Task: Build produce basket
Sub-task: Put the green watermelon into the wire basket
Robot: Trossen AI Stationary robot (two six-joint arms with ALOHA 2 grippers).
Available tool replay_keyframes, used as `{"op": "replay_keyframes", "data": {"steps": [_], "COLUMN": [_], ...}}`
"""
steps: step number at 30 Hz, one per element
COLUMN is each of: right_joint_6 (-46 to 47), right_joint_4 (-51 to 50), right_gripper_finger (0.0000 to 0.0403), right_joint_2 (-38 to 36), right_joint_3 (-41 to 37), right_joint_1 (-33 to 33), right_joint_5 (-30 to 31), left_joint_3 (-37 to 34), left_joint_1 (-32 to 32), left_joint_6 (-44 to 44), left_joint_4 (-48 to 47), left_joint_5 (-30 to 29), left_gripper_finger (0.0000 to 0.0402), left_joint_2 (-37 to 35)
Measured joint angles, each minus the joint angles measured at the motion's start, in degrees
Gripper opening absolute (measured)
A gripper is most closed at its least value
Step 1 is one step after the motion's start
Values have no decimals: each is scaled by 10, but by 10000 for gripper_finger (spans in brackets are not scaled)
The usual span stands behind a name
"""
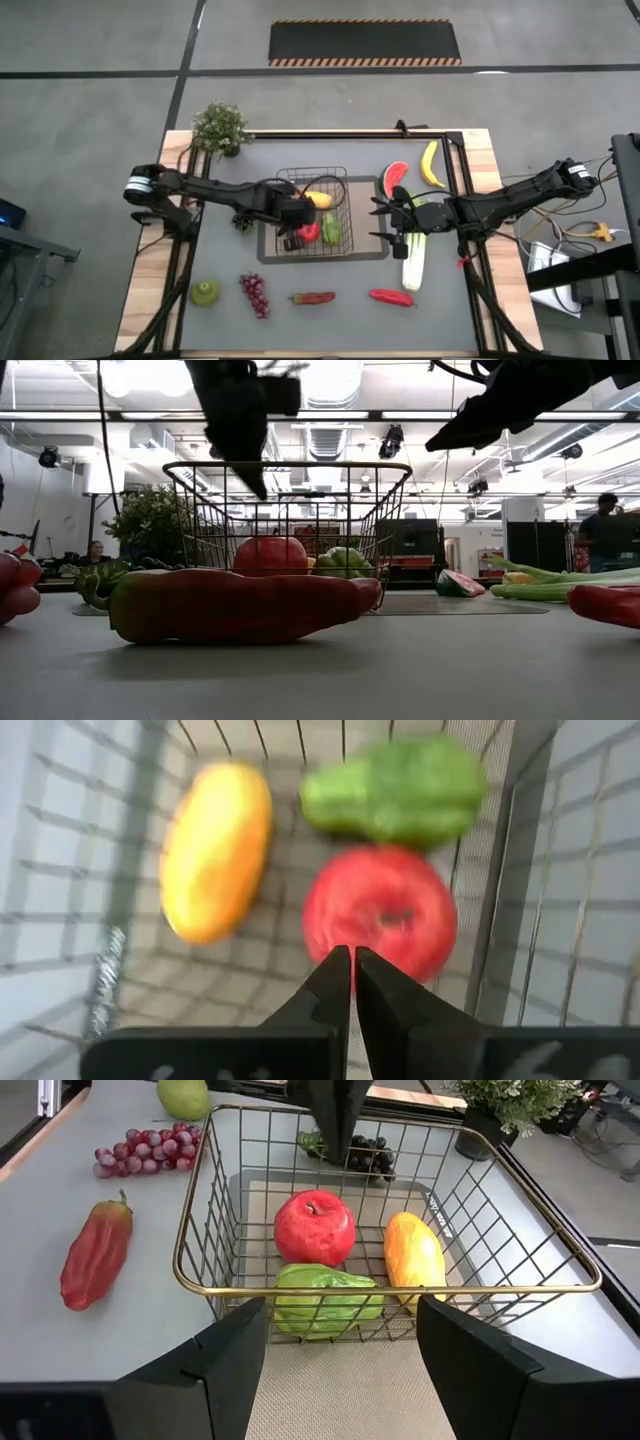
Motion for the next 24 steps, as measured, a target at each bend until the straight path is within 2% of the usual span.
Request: {"op": "replay_keyframes", "data": {"steps": [2, 5, 15, 20, 24], "right_joint_6": [2, 3, 26, 71, 117], "right_joint_4": [3, 11, 19, 24, 17], "right_gripper_finger": [240, 240, 240, 240, 240], "right_joint_2": [0, 0, 0, 0, 1], "right_joint_3": [0, 0, 0, 2, 18], "right_joint_1": [0, -1, -12, -41, -80], "right_joint_5": [1, 11, 73, 138, 135], "left_joint_3": [-4, -26, -194, -265, -295], "left_joint_1": [-7, -18, -25, -13, -2], "left_joint_6": [21, 75, 252, 353, 388], "left_joint_4": [25, 116, 463, 635, 713], "left_joint_5": [-18, -25, -17, -16, -17], "left_gripper_finger": [1, 1, 1, 1, 1], "left_joint_2": [-19, -50, -151, -182, -200]}}
